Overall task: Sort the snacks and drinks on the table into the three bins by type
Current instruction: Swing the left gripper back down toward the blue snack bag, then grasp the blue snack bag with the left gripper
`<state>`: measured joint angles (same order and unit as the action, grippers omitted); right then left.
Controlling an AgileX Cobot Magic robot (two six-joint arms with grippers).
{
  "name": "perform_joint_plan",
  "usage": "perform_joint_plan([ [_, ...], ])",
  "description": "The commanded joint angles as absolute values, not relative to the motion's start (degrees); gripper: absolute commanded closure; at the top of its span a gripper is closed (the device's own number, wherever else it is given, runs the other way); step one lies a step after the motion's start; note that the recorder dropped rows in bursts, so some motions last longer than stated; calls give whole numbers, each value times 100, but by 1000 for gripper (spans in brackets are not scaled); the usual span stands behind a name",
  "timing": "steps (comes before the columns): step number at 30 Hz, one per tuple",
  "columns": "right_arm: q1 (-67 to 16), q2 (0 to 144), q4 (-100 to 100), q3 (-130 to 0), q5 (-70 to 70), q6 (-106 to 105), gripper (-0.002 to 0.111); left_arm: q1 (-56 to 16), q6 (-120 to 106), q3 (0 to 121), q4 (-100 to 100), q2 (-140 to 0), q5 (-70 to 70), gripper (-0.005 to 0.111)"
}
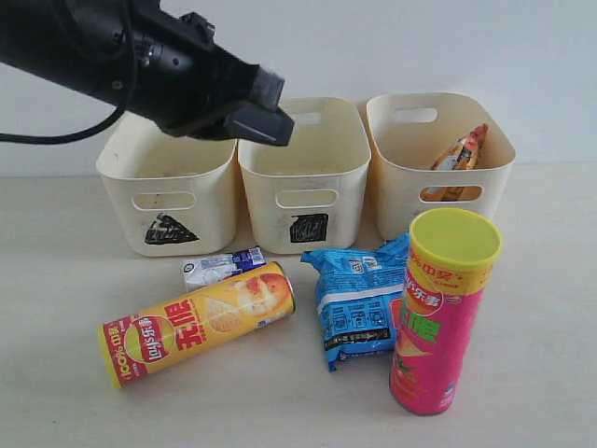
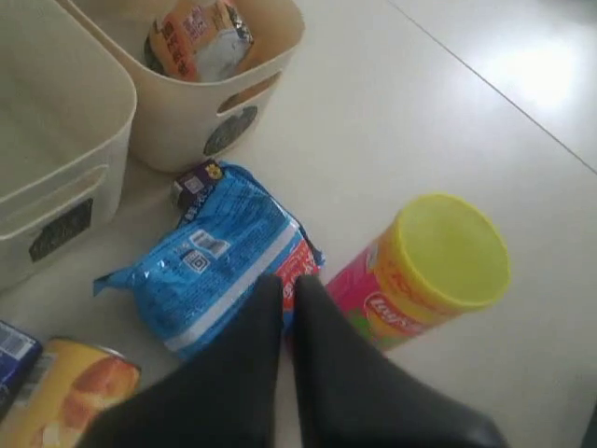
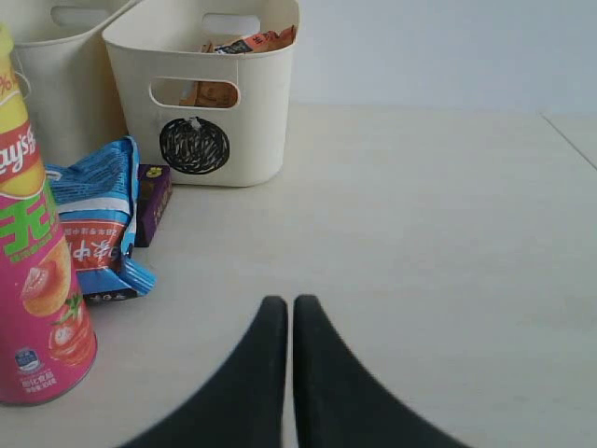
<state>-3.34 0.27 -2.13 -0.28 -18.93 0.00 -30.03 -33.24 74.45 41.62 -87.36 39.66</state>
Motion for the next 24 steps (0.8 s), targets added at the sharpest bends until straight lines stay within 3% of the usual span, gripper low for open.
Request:
perform_joint_plan([
  [1,-288,0,-204,0,-1844,0,108,-3048,-3351,7134,4152,-8639,4206,102],
  [6,-288,0,-204,0,-1844,0,108,-3048,-3364,6797,4152,-8639,4568,102],
  [9,-288,0,-204,0,-1844,0,108,-3048,-3351,6600,4359,-8676,4497,92],
  [12,-288,0,-204,0,-1844,0,108,-3048,-3351,6517,4631,-8850,4496,67],
  [16,-288,0,-204,0,-1844,0,108,-3048,-3412,6517,5153,-9225,4484,17],
  [18,-288,0,-204,0,-1844,0,108,-3048,-3650,6517,5481,-9436,4578,4],
  [21,-288,0,-204,0,-1844,0,108,-3048,-4159,6517,5986,-9773,4690,3],
  [24,-288,0,-204,0,-1844,0,108,-3074,-4185,6517,6034,-10016,4265,11],
])
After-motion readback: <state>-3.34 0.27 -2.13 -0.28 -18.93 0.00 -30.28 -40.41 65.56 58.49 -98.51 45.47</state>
